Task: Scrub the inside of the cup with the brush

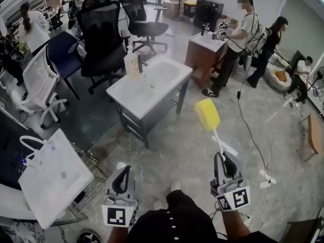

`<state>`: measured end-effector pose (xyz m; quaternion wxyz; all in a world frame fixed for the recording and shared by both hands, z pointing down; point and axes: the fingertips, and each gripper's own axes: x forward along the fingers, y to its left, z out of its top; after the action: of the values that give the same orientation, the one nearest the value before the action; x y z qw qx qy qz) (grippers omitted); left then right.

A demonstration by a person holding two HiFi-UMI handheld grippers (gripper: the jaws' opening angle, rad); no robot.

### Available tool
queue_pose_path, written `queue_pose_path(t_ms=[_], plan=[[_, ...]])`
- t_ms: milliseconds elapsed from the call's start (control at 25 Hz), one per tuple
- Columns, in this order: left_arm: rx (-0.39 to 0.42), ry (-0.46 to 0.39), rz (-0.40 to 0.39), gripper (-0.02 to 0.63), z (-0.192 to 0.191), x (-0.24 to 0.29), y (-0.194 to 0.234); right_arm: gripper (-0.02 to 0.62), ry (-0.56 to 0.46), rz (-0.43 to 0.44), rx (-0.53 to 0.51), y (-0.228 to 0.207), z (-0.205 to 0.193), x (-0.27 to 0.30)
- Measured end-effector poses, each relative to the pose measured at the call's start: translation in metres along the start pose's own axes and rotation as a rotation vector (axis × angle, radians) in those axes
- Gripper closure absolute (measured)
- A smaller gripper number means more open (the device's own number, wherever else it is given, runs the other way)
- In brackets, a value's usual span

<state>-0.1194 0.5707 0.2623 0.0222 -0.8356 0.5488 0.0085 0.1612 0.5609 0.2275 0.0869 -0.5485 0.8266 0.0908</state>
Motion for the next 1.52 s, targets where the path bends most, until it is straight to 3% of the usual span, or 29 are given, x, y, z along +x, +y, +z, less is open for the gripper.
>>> queue_pose_path(t_ms=[560,680,840,1080,1520], plan=[[0.028,0.016,0.011,0.58,-0.011,0.072,0.025,0.545,-0.019,0.024,-0.003,-0.034,-0.019,0.069],[0.001,-0.003,0.017,0.58,-0.008,0.099,0.03,0.546,-0.017,0.02,-0.005,-0.051,-0.025,0.089],[0.052,-0.014,0.007,0.578,-0.009,0.133,0.036,0.545,-0.017,0.013,-0.002,-0.072,-0.034,0.116],[0.058,0.002,0.008,0.578,-0.006,0.186,0.034,0.545,-0.016,0.027,0.012,-0.108,-0.043,0.154],[0.054,0.021,0.072,0.578,-0.01,0.261,0.029,0.545,-0.019,0.057,0.037,-0.176,-0.066,0.206]])
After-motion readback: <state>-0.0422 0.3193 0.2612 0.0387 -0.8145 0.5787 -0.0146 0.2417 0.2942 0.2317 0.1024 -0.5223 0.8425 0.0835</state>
